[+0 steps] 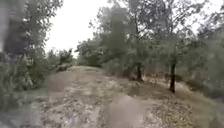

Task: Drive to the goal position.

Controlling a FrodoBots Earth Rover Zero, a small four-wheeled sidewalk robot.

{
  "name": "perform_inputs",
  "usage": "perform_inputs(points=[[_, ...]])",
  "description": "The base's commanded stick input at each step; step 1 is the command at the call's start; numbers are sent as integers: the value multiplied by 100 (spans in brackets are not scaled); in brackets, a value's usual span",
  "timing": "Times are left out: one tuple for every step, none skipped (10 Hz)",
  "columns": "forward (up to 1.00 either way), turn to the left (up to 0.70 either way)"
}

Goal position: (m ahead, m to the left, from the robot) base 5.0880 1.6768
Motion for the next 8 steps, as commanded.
perform_inputs(points=[[70,35],[70,33],[70,16],[70,0],[70,0],[70,0],[70,0],[70,0]])
